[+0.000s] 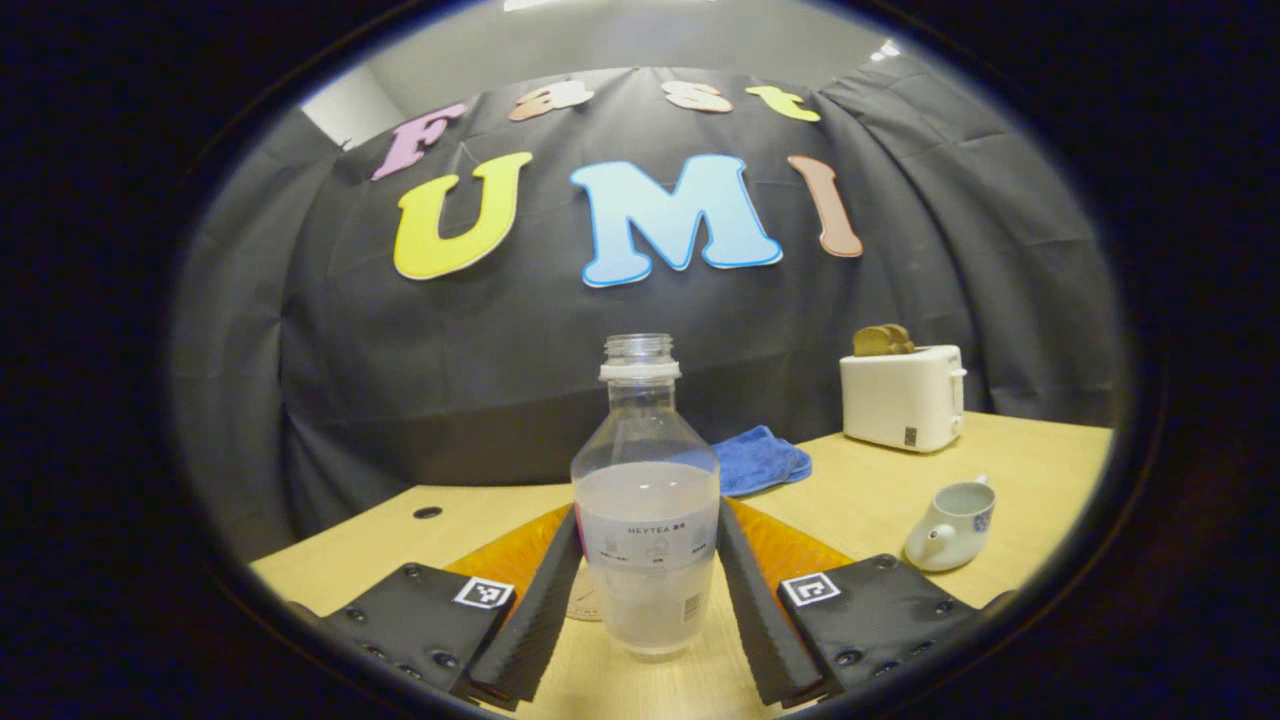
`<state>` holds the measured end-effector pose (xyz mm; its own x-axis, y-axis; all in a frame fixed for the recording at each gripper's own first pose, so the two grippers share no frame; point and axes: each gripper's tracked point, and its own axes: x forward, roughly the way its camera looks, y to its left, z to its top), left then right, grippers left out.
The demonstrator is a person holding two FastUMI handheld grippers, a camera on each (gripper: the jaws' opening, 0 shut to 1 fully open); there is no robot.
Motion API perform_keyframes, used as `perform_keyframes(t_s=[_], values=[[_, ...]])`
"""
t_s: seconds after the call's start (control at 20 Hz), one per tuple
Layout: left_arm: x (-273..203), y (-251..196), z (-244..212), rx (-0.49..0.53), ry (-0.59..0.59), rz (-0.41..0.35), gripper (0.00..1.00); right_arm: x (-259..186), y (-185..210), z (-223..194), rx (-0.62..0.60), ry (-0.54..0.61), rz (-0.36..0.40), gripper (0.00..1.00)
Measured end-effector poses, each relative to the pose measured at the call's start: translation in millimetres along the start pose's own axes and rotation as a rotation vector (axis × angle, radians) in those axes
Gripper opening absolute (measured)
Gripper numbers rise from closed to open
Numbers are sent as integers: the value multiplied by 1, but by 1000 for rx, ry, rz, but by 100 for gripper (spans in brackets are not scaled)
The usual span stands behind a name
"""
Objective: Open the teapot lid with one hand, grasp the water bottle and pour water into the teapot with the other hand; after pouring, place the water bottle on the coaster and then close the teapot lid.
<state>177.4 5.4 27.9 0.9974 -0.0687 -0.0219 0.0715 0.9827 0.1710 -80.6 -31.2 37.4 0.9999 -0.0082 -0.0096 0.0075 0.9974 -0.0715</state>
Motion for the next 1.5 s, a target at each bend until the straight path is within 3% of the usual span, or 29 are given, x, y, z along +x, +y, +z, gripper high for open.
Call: perform_keyframes(t_s=[0.2, 0.45, 0.95, 1.5], values=[[-2, -29, -4, 84, 26, -53, 87, -27, -3, -19, 11, 20, 7, 5], [2, -69, -4, 350, 40, -94, 87, -41, -1, -32, 43, 42, 32, 5], [8, -124, -15, 751, 80, -178, 87, -48, -4, -52, 102, 75, 57, 5], [10, -150, -25, 1164, 69, -179, 87, -44, -10, -63, 128, 96, 54, 5]])
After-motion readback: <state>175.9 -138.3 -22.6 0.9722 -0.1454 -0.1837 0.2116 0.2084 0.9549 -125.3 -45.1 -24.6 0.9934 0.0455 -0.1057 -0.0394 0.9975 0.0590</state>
